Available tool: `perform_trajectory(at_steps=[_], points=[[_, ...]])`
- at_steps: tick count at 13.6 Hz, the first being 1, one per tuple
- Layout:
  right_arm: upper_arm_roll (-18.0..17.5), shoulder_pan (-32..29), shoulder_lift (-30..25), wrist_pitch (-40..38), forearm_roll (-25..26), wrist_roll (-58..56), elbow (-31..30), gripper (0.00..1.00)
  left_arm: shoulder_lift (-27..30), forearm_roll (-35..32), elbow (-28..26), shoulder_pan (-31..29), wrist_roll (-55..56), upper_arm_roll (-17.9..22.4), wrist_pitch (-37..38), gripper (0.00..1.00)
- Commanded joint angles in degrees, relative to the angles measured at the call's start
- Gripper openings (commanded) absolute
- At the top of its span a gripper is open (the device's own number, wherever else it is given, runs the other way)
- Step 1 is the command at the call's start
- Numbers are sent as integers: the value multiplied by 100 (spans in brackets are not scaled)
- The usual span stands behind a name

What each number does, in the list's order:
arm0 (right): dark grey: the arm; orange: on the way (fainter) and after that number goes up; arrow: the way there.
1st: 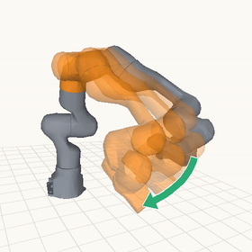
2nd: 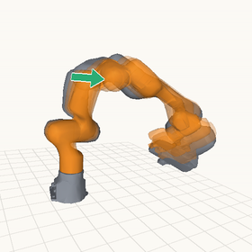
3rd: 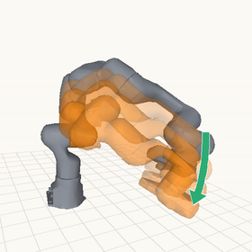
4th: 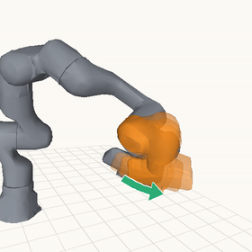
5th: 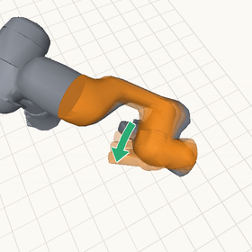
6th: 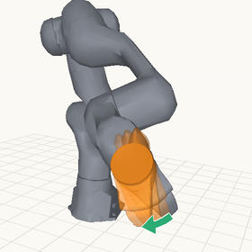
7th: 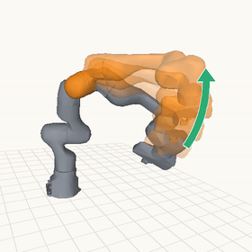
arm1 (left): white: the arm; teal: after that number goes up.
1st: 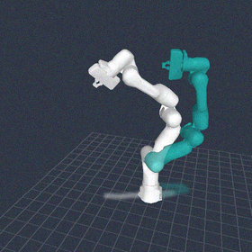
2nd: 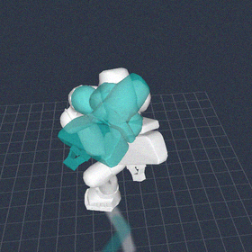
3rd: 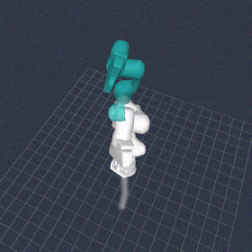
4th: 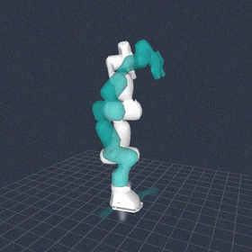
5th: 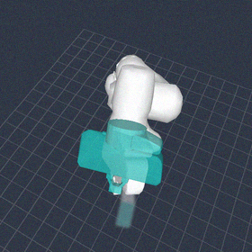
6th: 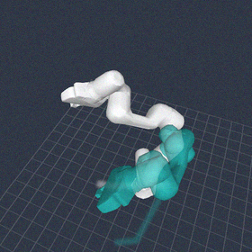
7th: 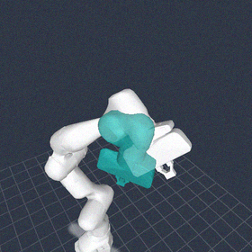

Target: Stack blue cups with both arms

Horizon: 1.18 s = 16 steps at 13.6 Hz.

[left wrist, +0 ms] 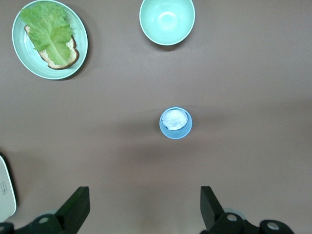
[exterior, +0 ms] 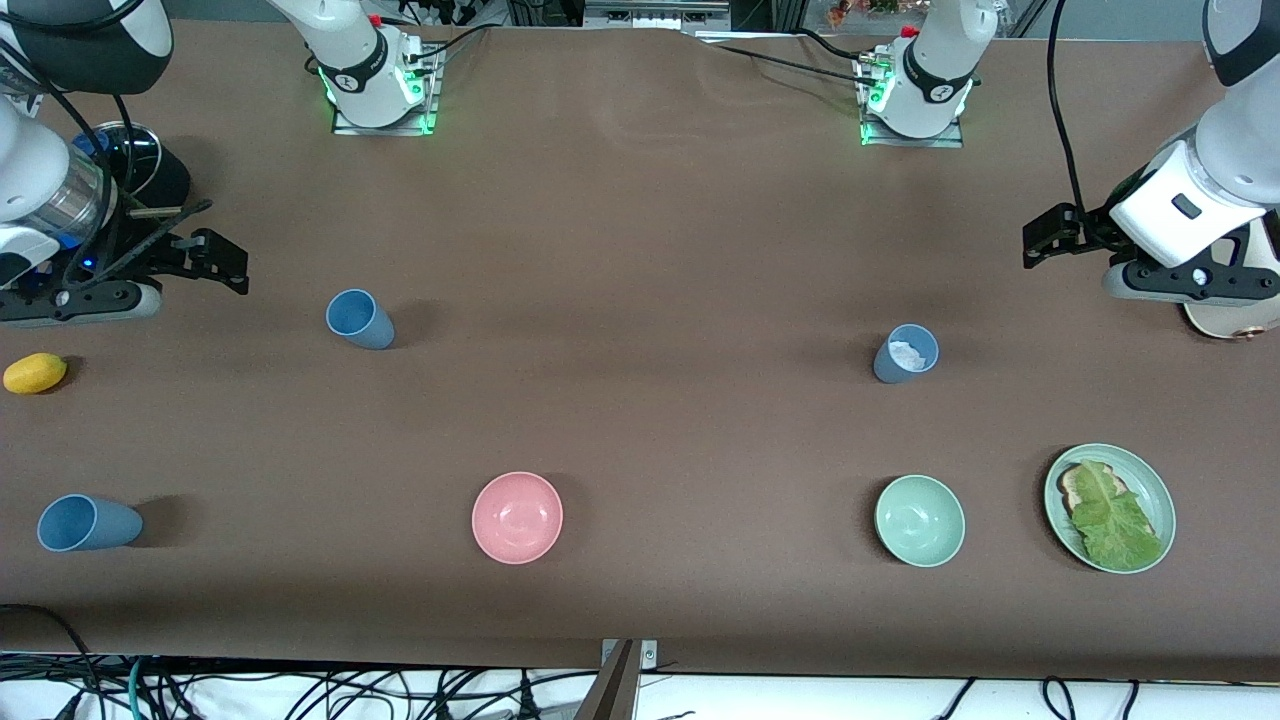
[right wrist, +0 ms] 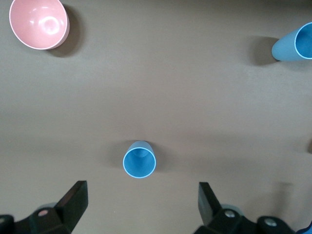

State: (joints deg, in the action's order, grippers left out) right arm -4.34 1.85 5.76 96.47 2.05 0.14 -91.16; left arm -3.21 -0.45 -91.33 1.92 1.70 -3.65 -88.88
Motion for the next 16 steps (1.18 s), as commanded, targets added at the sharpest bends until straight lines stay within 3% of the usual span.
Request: perform_trajectory(at_steps=[1, 13, 16], points=[[-32, -9, 13, -93, -38, 92, 81, 100, 92, 89, -16, 10, -144, 13, 72, 100], [-32, 87, -4, -93, -47, 92, 90, 100, 75, 89, -16, 1, -144, 13, 20, 100], [-32, 87, -4, -93, -47, 83, 90, 100, -170, 46, -16, 28, -152, 13, 37, 100]])
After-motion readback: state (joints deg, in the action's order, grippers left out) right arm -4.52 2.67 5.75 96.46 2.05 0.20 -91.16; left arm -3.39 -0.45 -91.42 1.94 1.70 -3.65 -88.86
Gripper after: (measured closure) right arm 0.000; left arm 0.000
